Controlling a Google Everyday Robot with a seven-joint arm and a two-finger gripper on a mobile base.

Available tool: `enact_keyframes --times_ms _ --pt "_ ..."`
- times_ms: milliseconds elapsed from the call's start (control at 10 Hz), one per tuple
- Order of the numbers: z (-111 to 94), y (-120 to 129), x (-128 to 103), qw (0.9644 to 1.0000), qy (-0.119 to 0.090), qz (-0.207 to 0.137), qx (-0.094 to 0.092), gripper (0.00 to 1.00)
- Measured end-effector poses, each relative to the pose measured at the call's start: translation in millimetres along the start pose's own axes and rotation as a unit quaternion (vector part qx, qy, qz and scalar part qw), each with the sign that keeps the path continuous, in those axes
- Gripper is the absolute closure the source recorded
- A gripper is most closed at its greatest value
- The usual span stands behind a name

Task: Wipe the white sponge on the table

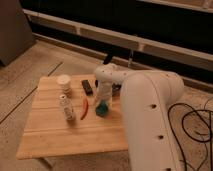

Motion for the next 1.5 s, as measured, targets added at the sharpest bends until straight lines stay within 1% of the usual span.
enact_keyframes --times_ms 100,300,500,1300,1400,1500 --pt "1.3 2.0 -0.5 1.0 0.004 -0.003 -0.001 0.5" --pt "-0.3 4.7 -4.4 0.9999 0.004 0.0 -0.01 0.72" --pt "-1.9 2.3 -7.7 0.9998 0.002 0.005 -0.017 0.88" --pt "-1.9 4.7 -7.0 0.9999 0.001 0.004 -0.016 0.89" --pt "-4.4 5.9 -7.3 0.9999 -0.005 0.001 -0.015 0.89" --pt "-11.1 10.6 -8.9 0.9997 -0.019 -0.005 -0.016 0.89"
